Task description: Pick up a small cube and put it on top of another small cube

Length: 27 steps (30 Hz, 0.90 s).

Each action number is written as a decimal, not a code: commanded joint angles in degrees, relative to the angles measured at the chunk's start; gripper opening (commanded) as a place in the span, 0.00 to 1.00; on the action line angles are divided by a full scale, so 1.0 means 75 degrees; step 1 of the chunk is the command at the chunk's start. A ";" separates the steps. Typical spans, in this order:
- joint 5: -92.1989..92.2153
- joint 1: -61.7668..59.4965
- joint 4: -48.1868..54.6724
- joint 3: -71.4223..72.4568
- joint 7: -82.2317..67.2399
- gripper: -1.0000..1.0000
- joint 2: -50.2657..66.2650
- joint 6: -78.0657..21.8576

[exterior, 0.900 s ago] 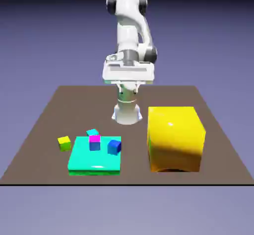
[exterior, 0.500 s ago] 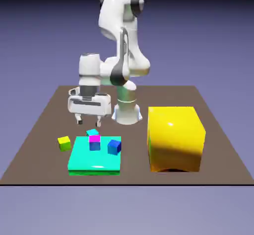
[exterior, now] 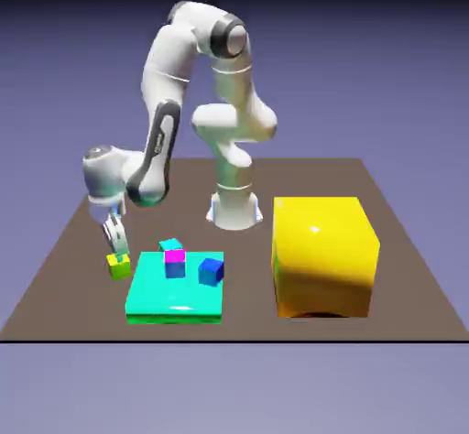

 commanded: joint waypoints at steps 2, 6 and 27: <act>0.0580 -0.0431 0.0122 0.0554 -0.0434 0.50 0.0434 0.0281; 0.0436 -0.0324 0.0092 0.0417 -0.0326 0.00 0.0327 0.0212; -0.5416 0.2079 -0.0943 0.0463 -0.1198 0.00 -0.4671 -0.3008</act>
